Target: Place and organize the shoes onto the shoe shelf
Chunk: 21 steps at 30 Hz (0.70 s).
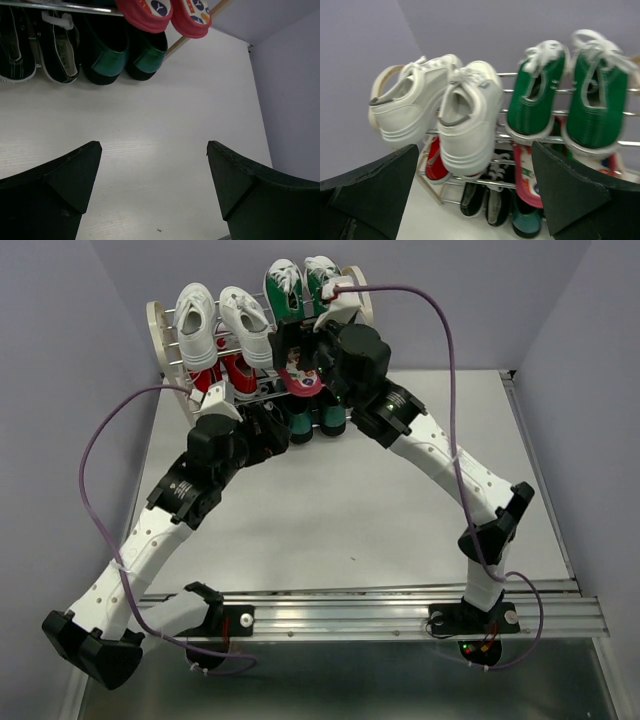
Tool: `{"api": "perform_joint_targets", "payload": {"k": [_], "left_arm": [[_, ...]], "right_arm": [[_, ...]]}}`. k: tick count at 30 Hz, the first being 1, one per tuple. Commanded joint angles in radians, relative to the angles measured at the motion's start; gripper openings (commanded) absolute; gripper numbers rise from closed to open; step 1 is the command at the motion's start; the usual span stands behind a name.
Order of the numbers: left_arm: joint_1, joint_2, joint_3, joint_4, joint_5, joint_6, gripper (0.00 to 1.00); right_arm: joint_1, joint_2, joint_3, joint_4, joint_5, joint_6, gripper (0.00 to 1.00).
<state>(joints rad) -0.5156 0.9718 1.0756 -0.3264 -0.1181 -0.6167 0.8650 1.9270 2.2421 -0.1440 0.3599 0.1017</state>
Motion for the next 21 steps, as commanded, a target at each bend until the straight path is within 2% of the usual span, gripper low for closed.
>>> {"api": "perform_joint_targets", "payload": {"k": [1, 2, 4, 5, 6, 7, 9, 14, 21], "left_arm": [[-0.003, 0.093, 0.145, 0.081, 0.021, 0.075, 0.99], [-0.001, 0.144, 0.209, 0.095, 0.043, 0.087, 0.99], [-0.003, 0.198, 0.276, 0.145, 0.11, 0.121, 0.99], [-0.001, 0.262, 0.349, 0.156, 0.156, 0.133, 0.99], [-0.003, 0.295, 0.392, 0.148, 0.159, 0.138, 0.99], [-0.001, 0.33, 0.433, 0.138, 0.161, 0.144, 0.99], [-0.001, 0.414, 0.55, 0.112, 0.169, 0.17, 0.99], [0.012, 0.53, 0.7, 0.086, 0.1, 0.198, 0.99], [0.08, 0.622, 0.831, 0.015, 0.077, 0.213, 0.99]], "right_arm": [[-0.004, -0.141, -0.142, -0.012, 0.295, -0.043, 1.0], [-0.023, -0.193, -0.179, -0.015, 0.376, -0.045, 1.0], [-0.055, -0.25, -0.308, -0.016, 0.431, -0.001, 1.0], [-0.101, -0.307, -0.352, -0.022, 0.441, 0.041, 1.0], [-0.127, -0.334, -0.437, -0.026, 0.442, 0.068, 1.0], [-0.153, -0.362, -0.438, -0.031, 0.438, 0.09, 1.0], [-0.22, -0.436, -0.554, -0.034, 0.424, 0.131, 1.0], [-0.287, -0.543, -0.743, -0.039, 0.435, 0.153, 1.0], [-0.35, -0.615, -0.855, -0.078, 0.415, 0.196, 1.0]]}}
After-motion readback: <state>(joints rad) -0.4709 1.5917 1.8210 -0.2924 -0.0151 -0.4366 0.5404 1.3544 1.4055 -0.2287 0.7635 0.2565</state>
